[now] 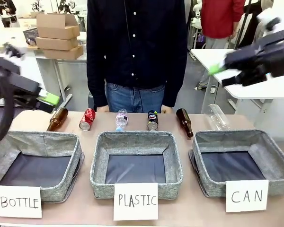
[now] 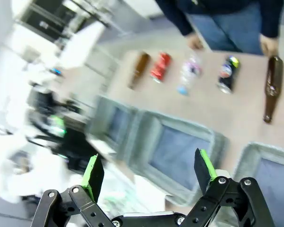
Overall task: Sort the can waste into the basket.
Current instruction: Pick up the can waste from the table and place it in the right Fabric basket.
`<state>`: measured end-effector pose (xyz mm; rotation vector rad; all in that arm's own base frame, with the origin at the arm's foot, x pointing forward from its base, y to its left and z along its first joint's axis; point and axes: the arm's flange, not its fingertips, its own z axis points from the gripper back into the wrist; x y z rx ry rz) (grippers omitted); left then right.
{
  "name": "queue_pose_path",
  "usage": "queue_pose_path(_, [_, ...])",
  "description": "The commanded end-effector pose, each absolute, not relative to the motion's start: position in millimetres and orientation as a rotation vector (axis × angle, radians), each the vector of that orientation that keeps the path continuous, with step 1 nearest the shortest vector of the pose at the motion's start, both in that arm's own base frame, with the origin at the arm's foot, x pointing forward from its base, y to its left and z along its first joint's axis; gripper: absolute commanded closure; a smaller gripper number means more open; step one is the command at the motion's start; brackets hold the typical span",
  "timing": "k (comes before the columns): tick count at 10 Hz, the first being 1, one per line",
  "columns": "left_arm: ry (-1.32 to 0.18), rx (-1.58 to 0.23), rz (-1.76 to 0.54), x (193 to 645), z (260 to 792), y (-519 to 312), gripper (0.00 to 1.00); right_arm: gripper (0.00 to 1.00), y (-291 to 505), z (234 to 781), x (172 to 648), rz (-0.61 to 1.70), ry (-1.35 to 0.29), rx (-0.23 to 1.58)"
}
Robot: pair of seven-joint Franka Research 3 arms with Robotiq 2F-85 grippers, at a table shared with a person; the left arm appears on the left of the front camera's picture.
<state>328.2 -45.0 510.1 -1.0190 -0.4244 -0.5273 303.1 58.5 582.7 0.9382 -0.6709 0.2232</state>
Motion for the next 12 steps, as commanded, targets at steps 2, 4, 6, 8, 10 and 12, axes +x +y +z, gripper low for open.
queue_pose_path(2, [-0.417,-1.446,-0.097,331.6,483.0,0.6,0.0,0.0,21.7,513.4,268.2,0.058,-0.647,1.242])
queue_pose_path(4, [-0.505,-1.475,0.017,336.6,485.1,7.9,0.0,0.0,17.3,500.3,280.7,0.016,-0.598,1.229])
queue_pose_path(6, [-0.439,-1.492,-0.046,346.6,488.9,32.5,0.0,0.0,0.8,575.5,306.3,0.044,-0.643,1.261])
queue_pose_path(8, [-0.439,-1.492,-0.046,346.6,488.9,32.5,0.0,0.0,0.8,575.5,306.3,0.044,-0.643,1.261])
queue_pose_path(10, [-0.439,-1.492,-0.046,346.6,488.9,32.5,0.0,0.0,0.8,575.5,306.3,0.044,-0.643,1.261])
queue_pose_path(12, [-0.439,-1.492,-0.046,346.6,488.9,32.5,0.0,0.0,0.8,575.5,306.3,0.044,-0.643,1.261])
